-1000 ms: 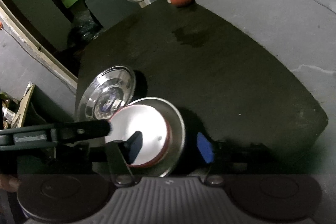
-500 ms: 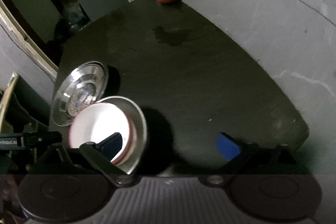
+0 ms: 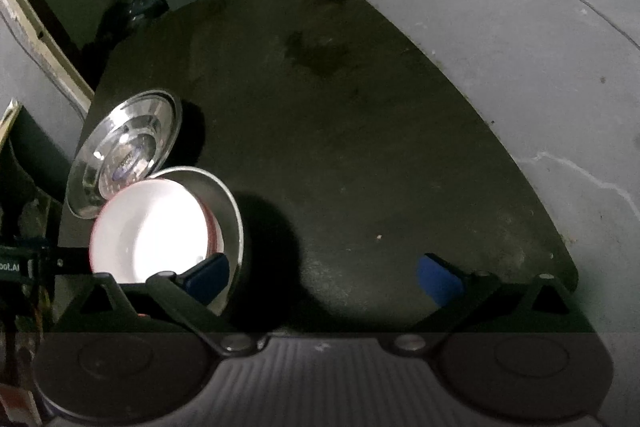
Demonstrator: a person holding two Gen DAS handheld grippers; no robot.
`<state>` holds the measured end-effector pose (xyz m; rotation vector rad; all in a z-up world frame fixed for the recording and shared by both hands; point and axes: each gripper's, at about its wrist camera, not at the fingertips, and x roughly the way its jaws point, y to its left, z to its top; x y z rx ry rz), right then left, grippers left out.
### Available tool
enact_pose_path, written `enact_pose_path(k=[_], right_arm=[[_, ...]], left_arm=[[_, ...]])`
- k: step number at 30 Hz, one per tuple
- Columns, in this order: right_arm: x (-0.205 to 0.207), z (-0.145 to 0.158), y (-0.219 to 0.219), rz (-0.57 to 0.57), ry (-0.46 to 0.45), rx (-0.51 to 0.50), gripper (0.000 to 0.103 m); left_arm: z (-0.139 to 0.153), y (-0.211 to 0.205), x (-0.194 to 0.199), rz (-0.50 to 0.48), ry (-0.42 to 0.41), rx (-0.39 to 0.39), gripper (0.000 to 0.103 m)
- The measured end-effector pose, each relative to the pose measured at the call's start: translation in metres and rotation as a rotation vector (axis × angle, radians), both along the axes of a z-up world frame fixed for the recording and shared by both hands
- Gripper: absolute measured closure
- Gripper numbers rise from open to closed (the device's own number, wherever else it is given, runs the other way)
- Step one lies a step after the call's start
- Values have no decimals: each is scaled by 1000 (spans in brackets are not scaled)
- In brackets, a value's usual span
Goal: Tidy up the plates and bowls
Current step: 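Lift the steel bowl with both grippers and carry it over the plate stack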
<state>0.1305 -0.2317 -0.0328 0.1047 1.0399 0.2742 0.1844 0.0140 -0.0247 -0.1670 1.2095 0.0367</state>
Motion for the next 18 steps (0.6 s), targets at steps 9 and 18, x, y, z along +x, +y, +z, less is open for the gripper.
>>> enact_pose_path(k=[9, 18], right_arm=[[5, -1, 4, 35, 13, -26, 0], [7, -5, 6, 45, 25, -27, 0]], left_arm=[[13, -1, -5, -16, -22, -4, 1], [2, -10, -5, -52, -6, -88, 1]])
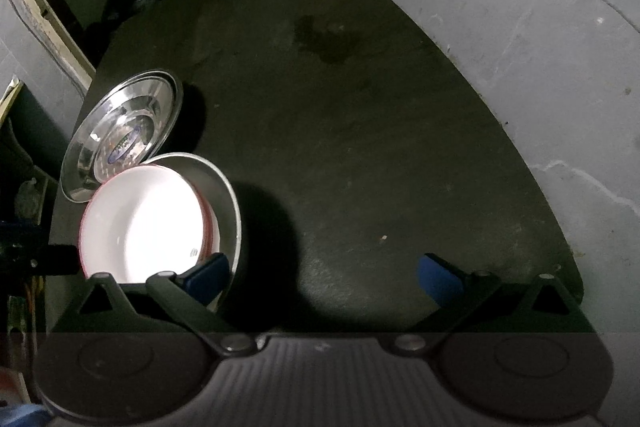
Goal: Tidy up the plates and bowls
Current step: 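Lift the steel bowl with both grippers and carry it over the plate stack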
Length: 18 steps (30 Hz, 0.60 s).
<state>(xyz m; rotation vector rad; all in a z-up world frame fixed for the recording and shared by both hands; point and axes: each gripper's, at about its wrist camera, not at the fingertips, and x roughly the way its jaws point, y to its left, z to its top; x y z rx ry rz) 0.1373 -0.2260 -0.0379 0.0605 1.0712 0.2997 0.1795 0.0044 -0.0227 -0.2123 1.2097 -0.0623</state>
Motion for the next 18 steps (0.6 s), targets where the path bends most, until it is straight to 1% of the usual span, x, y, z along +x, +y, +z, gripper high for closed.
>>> enact_pose_path(k=[5, 6, 7, 11, 12, 14, 15, 16, 17, 18], right_arm=[[-1, -1, 4, 9, -20, -30, 1], [-2, -1, 6, 14, -30, -41, 1], [-3, 0, 7, 18, -39, -52, 4], [-5, 1, 11, 49, -38, -24, 26], [-5, 1, 13, 58, -37, -19, 29], [-6, 1, 16, 80, -32, -4, 44], [-7, 1, 17, 88, -30, 8, 47], [-7, 2, 17, 92, -30, 18, 51], [-7, 3, 17, 95, -29, 25, 56], [-8, 3, 18, 98, -28, 32, 58]], left_arm=[[-10, -1, 6, 21, 29, 0, 1], [-10, 0, 6, 27, 29, -5, 5], [-10, 1, 6, 29, 30, -9, 8], [-11, -2, 8, 16, 30, -31, 17], [-11, -2, 8, 13, 26, -33, 20], [-10, -1, 9, 13, 20, -48, 24], [-10, 0, 9, 15, 18, -57, 26], [-10, 1, 8, 17, 16, -71, 28], [-10, 1, 8, 18, 14, -83, 31], [-9, 2, 8, 19, 11, -96, 36]])
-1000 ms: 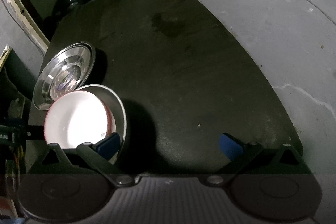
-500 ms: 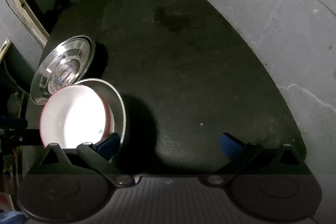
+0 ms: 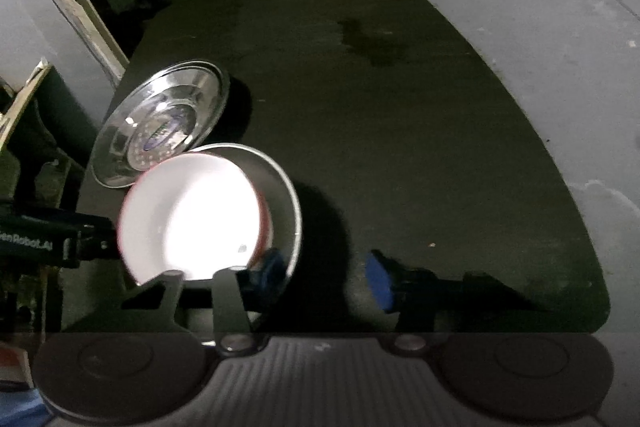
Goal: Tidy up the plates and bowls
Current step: 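Lift the steel bowl with both grippers and carry it over the plate stack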
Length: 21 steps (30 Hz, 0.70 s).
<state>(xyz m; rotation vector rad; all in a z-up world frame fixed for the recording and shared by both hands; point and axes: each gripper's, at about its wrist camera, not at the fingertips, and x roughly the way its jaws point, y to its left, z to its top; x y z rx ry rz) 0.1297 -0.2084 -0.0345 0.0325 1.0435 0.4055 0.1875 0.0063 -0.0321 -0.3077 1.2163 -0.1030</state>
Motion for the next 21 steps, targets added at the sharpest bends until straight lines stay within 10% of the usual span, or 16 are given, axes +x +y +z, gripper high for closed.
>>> enact_pose_path(k=[10, 21], right_arm=[[2, 4, 6, 19, 19, 58, 88], [3, 0, -1, -29, 48, 115, 89]], left_arm=[[4, -7, -2, -58, -44, -114, 87], [6, -7, -2, -80, -57, -116, 89]])
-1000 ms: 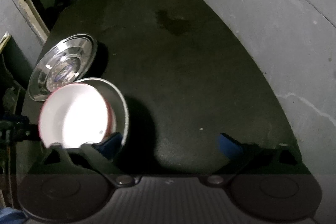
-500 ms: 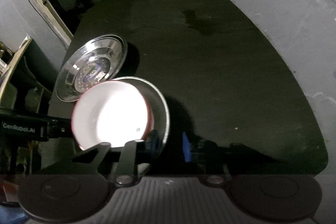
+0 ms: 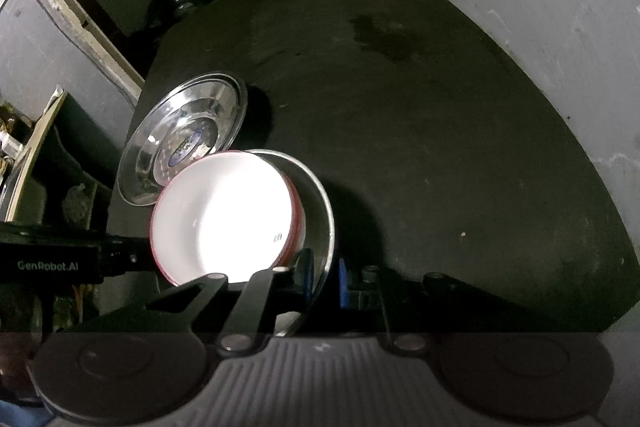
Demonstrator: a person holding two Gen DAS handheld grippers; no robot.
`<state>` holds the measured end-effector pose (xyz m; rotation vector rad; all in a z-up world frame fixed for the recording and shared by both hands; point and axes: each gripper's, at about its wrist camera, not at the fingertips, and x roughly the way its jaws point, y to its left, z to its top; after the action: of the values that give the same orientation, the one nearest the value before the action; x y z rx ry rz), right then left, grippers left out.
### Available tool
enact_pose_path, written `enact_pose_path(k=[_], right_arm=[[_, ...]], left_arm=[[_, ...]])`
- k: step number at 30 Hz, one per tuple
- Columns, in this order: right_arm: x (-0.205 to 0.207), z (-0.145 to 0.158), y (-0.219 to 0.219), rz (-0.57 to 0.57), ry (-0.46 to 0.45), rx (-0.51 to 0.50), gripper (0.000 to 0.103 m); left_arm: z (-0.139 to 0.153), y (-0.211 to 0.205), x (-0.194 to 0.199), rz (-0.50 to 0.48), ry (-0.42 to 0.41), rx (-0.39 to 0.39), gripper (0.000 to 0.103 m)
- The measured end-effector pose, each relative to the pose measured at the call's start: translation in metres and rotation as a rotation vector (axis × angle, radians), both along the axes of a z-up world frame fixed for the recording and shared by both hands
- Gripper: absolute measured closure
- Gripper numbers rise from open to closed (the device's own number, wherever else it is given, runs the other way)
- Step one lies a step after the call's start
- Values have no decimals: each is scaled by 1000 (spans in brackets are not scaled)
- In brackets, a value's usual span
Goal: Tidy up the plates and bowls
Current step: 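Lift the steel bowl with both grippers and carry it over the plate stack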
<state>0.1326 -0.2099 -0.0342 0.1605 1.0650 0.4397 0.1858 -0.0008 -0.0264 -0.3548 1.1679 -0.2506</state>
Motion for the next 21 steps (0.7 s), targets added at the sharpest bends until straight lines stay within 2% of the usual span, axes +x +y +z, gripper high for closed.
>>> enact_pose_path(k=[21], right_arm=[[7, 27, 5, -3, -61, 32, 89]], left_arm=[[29, 15, 4, 34, -82, -6, 89]])
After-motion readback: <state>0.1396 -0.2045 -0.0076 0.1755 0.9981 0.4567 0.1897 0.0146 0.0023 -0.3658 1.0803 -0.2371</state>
